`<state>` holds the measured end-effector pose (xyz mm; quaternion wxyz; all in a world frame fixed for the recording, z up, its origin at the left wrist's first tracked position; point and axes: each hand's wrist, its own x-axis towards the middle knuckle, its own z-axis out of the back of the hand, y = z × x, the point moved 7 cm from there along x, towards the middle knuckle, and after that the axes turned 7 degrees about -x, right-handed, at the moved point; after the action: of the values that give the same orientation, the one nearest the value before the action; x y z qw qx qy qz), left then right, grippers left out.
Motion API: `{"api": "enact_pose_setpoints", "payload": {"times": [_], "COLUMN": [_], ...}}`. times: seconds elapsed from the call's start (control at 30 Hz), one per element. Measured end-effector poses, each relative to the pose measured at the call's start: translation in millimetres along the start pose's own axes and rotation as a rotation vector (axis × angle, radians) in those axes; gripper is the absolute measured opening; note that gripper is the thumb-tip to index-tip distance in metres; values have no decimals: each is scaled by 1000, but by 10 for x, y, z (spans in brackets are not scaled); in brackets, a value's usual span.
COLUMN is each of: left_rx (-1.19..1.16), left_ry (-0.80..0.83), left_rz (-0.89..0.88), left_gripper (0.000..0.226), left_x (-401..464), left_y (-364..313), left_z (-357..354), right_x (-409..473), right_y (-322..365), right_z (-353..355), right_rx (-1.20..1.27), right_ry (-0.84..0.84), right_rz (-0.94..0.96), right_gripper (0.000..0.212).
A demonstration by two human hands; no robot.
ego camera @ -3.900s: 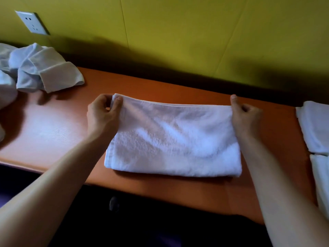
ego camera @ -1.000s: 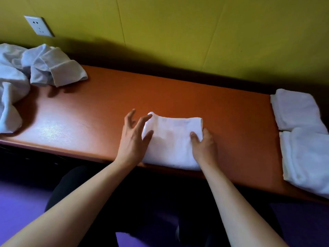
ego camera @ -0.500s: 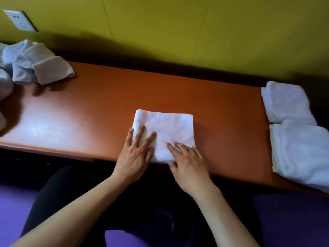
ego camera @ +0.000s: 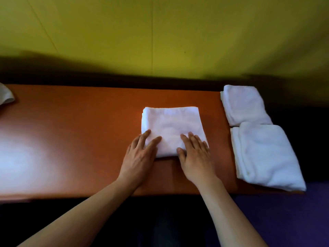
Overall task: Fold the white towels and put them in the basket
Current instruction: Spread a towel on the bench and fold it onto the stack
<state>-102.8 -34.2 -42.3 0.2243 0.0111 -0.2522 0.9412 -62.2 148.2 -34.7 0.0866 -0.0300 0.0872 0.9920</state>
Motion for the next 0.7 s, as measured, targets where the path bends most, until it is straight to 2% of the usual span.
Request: {"api": "enact_pose_setpoints", "payload": {"times": [0.13, 0.23, 0.4, 0.53, 0.7], "left_rx": [28, 37, 83, 83, 93], "left_ry": [104, 130, 160, 161, 133], "left_rz": [40, 22, 12, 17, 16], "left_gripper": [53, 57, 55, 55, 54], "left_x": [386, 671, 1148, 1417, 1575], "left_y": [-79, -120, -158, -189, -198], "left_z": [-236, -351, -442, -512, -561], "right_x": [307, 560, 913, 1180, 1297], "right_y": [-275, -466, -657, -797, -825], "right_z": [-30, -23, 30, 42, 53], "right_rx": [13, 8, 18, -18, -16], "right_ry": [-39, -72, -127, -102, -156], "right_rz": [-23, -37, -56, -71, -75], "right_gripper": [75, 76, 72, 59, 57]}}
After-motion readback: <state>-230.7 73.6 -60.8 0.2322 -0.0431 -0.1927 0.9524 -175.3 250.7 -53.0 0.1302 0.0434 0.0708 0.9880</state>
